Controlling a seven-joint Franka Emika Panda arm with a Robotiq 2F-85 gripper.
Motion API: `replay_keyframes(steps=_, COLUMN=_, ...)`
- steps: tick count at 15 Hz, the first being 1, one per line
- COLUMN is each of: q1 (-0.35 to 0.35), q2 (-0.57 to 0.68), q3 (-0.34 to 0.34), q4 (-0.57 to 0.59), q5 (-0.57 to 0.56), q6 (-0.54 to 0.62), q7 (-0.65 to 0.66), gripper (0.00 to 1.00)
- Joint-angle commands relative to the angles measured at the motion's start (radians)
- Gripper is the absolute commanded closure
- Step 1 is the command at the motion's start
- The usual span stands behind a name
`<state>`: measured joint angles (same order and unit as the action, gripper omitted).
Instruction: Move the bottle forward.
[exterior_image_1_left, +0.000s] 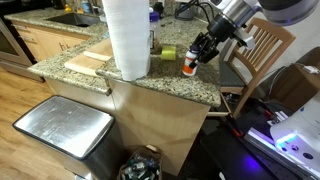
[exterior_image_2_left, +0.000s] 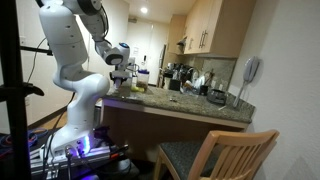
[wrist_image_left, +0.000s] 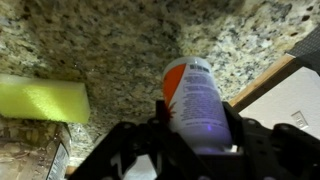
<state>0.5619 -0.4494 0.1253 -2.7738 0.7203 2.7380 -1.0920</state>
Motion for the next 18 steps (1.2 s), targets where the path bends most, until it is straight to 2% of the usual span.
replay_keyframes(steps=1, q1=0.02, q2=-0.002, q3=-0.026, q4=0.0, q5=-0.015, q6=-0.024, q7=0.018, gripper=0.74)
replay_keyframes(steps=10, q1=0.011, q2=-0.008, q3=-0.034, q4=0.0, q5=-0.127, q6=-0.122, q7=0.122, gripper=0.74)
replay_keyframes(steps=18, q1=0.032, q2=-0.01, q3=-0.061, q4=0.0, q5=-0.107, q6=-0.122, q7=0.105, gripper=0.74)
